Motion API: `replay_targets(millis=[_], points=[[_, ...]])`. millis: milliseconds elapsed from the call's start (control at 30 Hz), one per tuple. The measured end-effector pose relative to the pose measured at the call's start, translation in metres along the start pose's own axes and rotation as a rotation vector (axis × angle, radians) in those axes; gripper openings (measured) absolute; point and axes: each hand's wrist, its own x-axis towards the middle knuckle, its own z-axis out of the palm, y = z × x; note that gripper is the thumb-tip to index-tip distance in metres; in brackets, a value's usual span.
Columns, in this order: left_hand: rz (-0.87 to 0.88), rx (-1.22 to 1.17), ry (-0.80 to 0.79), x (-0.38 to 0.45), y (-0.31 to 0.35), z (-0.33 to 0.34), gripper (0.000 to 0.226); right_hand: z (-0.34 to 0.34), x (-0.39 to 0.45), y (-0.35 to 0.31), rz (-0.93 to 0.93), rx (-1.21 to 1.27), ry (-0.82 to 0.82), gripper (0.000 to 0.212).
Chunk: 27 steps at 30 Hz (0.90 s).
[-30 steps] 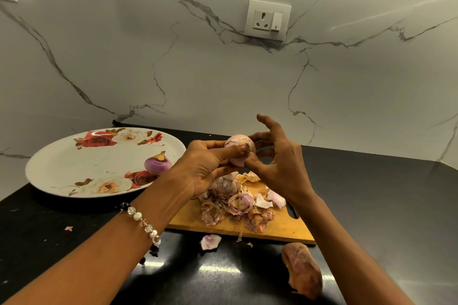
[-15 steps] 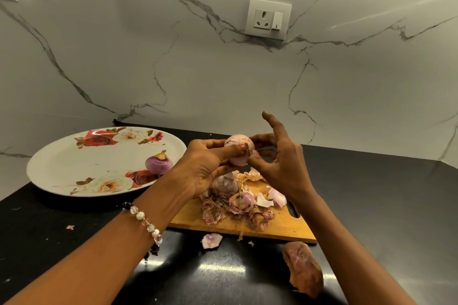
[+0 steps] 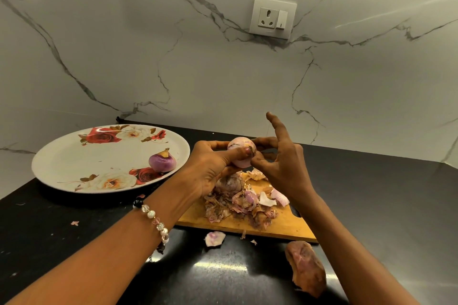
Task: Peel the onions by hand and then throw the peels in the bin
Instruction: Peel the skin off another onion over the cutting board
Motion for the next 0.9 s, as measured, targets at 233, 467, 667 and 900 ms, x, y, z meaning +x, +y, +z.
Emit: replay_targets(millis=[233, 467, 667, 900], points=[[0.003, -0.025, -0.042, -0.002, 0.003, 0.002, 0.052, -0.006, 0.003, 0.008, 0.054, 0.040, 0.127, 0.071], [-0.001, -0.023, -0.021, -0.001, 0.004, 0.000, 0.044, -0.002, 0.000, -0.003, 0.074, 0.121, 0.021, 0.081], [-0.003, 0.019, -0.016, -0.002, 0.001, 0.002, 0.041, -0.002, 0.001, -0.002, 0.055, 0.096, 0.017, 0.090], [0.022, 0.042, -0.016, 0.000, 0.000, 0.000, 0.031, -0.003, 0.002, 0.002, 0.060, 0.108, 0.019, 0.091]])
